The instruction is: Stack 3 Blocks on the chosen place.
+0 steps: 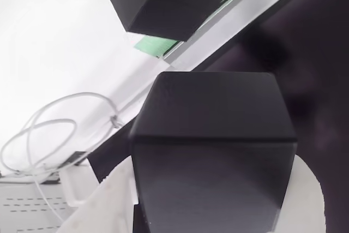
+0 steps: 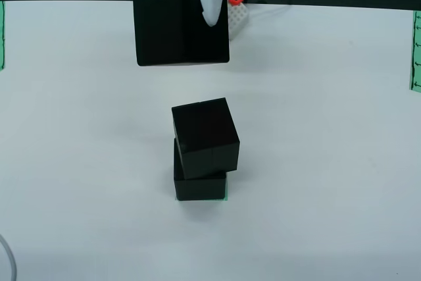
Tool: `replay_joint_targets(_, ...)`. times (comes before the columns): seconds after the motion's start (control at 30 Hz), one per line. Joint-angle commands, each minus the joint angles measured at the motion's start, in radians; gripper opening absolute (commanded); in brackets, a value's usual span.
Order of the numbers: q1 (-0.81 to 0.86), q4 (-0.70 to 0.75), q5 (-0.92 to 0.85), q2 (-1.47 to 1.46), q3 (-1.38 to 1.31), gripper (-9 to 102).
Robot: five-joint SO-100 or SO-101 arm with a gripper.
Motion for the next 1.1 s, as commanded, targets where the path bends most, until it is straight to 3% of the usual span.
replay_joint_targets(0.0, 0.021, -0.158, -0.103, 0.097, 0.123, 17)
replay_joint_targets(0.4, 0.055, -0.678, -0.362, 0.285, 0.506, 18)
replay_joint_targets(0.73, 0.014, -0.92, -0.448, 0.417, 0.773, 18)
replay_joint_targets(0.93, 0.002, -1.16, -0.514, 0.456, 0.957, 18)
replay_joint_targets(1.07, -0.008, -1.207, -0.532, 0.453, 0.991, 18)
